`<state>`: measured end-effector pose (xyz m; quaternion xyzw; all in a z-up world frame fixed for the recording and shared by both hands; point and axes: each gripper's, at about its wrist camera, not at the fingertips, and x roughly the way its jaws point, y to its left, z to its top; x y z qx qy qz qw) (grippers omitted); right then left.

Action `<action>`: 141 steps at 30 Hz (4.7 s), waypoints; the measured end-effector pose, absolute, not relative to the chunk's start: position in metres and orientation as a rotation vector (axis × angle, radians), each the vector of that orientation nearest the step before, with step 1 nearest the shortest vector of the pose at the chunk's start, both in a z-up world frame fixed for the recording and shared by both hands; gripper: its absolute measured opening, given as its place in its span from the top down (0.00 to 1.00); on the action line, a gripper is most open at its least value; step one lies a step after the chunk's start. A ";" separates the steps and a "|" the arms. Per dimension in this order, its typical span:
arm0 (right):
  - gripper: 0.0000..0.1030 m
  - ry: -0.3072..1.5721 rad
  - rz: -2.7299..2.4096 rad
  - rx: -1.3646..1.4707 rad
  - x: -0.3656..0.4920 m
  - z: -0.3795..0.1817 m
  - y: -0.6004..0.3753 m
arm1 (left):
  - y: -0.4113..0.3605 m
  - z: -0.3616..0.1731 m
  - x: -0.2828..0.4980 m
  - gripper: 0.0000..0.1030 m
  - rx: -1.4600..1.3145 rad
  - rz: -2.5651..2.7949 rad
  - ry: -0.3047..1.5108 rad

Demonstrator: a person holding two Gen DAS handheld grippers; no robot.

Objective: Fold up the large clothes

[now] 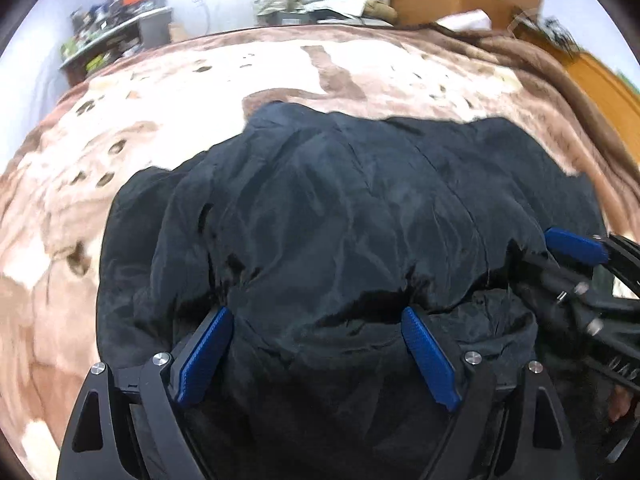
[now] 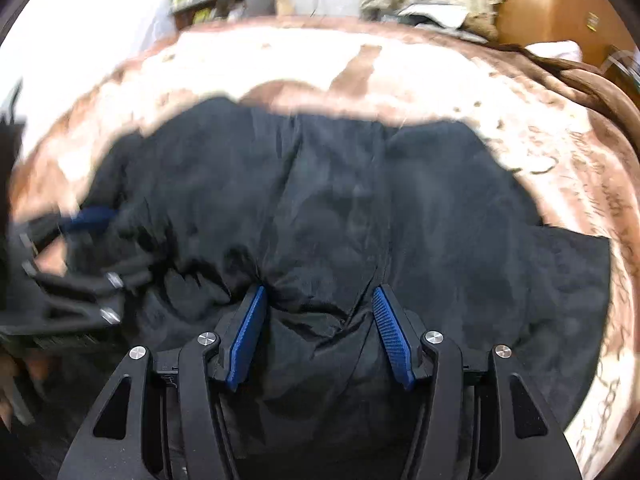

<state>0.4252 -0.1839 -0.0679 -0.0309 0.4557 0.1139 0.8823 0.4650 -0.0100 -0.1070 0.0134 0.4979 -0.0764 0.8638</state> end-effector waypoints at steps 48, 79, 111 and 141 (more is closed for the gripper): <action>0.36 0.793 -0.004 0.015 0.132 0.088 -0.290 | 0.170 0.036 0.190 0.07 -0.076 0.004 0.960; 0.26 1.076 -0.081 0.221 0.087 -0.084 -0.331 | 0.113 -0.108 0.144 0.26 -0.213 -0.059 1.156; 0.87 0.914 0.028 0.308 0.030 -0.010 -0.323 | 0.111 -0.026 0.084 0.80 -0.228 -0.172 1.031; 0.89 0.740 0.031 0.192 0.109 0.082 -0.305 | 0.093 0.071 0.173 0.80 -0.198 -0.108 0.826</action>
